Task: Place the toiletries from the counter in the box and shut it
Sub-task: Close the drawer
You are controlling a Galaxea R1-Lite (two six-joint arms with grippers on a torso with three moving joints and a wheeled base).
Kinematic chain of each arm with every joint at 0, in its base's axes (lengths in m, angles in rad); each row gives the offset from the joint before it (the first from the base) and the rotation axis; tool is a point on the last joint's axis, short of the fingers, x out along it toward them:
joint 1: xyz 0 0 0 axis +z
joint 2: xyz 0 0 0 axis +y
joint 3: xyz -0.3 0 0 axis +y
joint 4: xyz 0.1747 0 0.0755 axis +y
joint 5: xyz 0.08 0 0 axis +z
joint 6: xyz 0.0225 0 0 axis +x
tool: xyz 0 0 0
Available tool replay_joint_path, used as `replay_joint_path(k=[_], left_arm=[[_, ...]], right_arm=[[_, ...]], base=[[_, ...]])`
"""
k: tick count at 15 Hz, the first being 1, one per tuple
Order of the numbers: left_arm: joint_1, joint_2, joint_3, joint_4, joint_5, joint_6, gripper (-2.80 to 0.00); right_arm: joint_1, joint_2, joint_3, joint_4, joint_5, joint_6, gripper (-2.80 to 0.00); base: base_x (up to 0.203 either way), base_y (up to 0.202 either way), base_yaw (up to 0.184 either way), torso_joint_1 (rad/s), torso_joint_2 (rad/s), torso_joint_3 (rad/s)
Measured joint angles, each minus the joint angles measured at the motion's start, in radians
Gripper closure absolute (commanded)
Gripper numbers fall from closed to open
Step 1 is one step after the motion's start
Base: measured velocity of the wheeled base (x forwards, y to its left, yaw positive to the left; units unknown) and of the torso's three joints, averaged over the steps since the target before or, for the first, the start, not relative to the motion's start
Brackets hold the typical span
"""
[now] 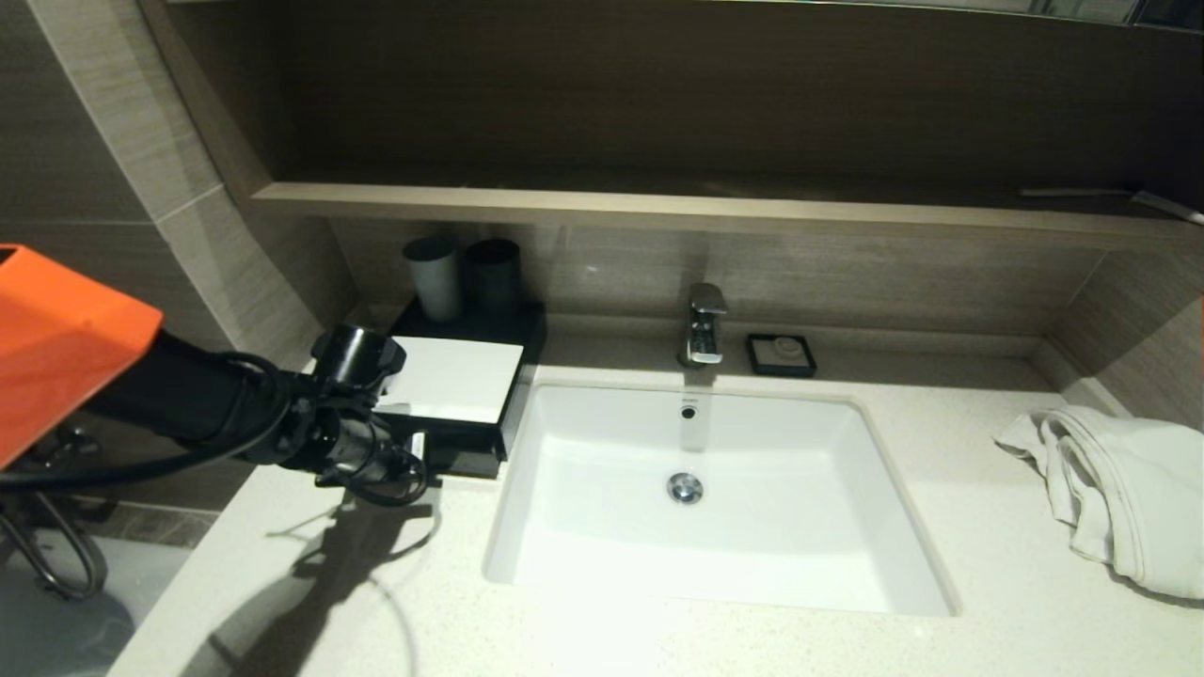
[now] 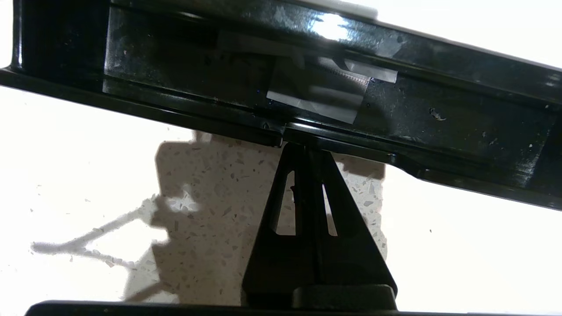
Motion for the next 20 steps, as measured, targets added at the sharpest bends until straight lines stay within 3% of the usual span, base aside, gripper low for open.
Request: replay_joint_path(k=[20], left_arm=[[0.0, 0.005, -0.074, -0.005, 0.001, -0.004, 0.0]], right_arm=[[0.0, 0.0, 0.0, 0.0, 0.0, 0.0, 0.0]], base=[[0.0, 0.0, 0.0, 0.0, 0.0, 0.0]])
